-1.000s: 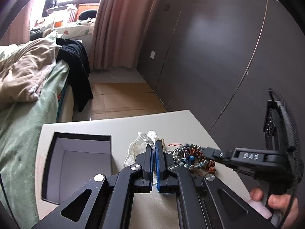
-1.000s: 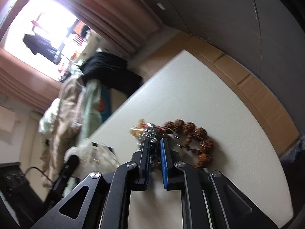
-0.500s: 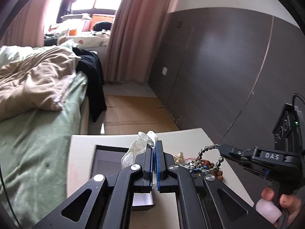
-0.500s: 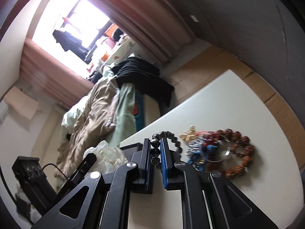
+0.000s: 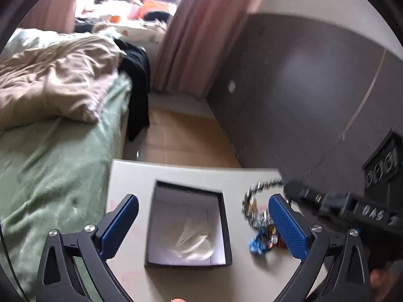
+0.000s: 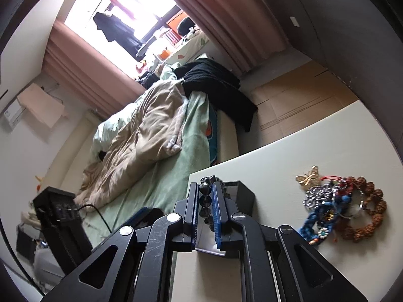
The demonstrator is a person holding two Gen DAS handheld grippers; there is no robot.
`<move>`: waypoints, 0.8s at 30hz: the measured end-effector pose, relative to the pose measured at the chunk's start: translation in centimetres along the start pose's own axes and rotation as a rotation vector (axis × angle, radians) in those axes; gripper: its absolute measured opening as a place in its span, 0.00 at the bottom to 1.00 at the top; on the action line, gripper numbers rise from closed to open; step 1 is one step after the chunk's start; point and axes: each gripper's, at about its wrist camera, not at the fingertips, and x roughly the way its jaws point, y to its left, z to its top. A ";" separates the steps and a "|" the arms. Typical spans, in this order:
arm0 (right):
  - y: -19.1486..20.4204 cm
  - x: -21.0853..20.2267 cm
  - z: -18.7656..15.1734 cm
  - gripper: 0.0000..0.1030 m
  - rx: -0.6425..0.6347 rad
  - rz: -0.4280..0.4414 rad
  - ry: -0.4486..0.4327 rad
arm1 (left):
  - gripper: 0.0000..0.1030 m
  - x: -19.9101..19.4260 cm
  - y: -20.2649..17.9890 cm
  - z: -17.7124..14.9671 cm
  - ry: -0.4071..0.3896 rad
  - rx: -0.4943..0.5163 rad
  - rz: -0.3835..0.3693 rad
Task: Organize jewelry
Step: 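Carry the bead bracelet over the black box and open the left gripper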
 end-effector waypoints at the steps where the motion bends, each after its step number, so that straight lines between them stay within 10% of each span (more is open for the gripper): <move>1: 0.2 0.2 0.0 0.11 0.000 0.007 0.007 | 1.00 -0.3 0.4 0.2 -0.010 -0.015 0.007; 14: 1.9 4.7 -1.3 0.14 -0.022 0.058 0.118 | 1.00 -1.2 4.2 0.8 -0.044 -0.065 0.161; 18: 0.4 4.6 -1.3 0.66 -0.010 -0.076 0.117 | 1.00 -0.7 3.6 0.5 -0.032 -0.039 0.144; 24: -1.8 2.2 -0.9 0.77 0.007 -0.165 0.093 | 1.00 -0.8 1.7 0.2 -0.081 0.014 0.162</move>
